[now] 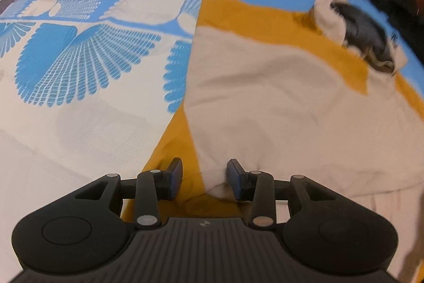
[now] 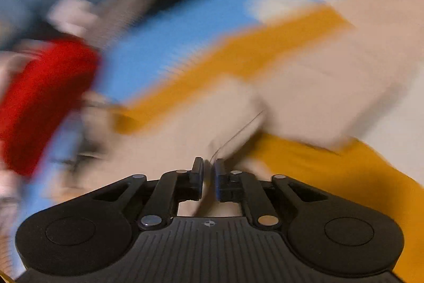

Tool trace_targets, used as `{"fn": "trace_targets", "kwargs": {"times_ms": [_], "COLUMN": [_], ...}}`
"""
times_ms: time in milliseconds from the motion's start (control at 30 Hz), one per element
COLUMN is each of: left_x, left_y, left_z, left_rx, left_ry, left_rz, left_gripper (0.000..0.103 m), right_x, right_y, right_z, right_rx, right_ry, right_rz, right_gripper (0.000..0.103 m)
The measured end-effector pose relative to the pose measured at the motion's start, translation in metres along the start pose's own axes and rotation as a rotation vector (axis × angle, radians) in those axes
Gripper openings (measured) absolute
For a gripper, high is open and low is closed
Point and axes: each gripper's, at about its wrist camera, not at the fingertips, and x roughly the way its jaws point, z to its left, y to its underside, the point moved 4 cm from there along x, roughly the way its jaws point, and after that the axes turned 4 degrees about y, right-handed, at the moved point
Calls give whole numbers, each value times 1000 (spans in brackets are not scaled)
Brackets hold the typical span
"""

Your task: Fold large clothes

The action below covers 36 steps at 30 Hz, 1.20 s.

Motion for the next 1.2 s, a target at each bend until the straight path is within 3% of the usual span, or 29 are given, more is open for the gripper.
{"fn": "trace_targets", "kwargs": {"times_ms": [33,100,167,233,267,333,400,467,600,767,833,1000,1200], "left_x": [0,-8,-16,-9,0,12,7,-4,-16,5,-3,-36,-68], "left_y": [0,-3,-6,-2,3,9,6,1,-2,10,9,4,16], "left_z": [1,2,-3,-6,-5,1,1,-2,-17,-24,-29,-53,-90], "left_rx": [-5,-39,-29,5,14,-4,-12,-9,10,67,82,118,186], "left_ry": [-1,19,52,39,10,-17,-18,-17,36,25,5,33,108], "left_rz": [-2,-38,-78,-58,-19,15,8,-35,-73,18,-8,-102,-148], "left_gripper": [42,42,42,42,42,43,43,43,43,48,49,53,56], "right_x": [1,-4,-14,-17,-11,6,27,38,21,12,6,-28,-64], "right_y": [1,-3,-10,-12,-11,-5,4,10,6,1,-4,-28,-57], "right_z": [-10,-15,-2,9,11,10,5,-1,8,2,3,12,-5], "right_rx": [29,50,20,-16,-12,28,56,19,-16,-25,-40,-151,-227], "right_ry": [60,48,-61,-190,-235,-276,-238,-151,-163,-121,-101,-120,-169], "right_rz": [-2,-39,-102,-110,-71,34,148,199,160,142,116,-42,-179], "right_gripper": [13,13,13,21,30,33,33,29,33,33,33,33,35]}}
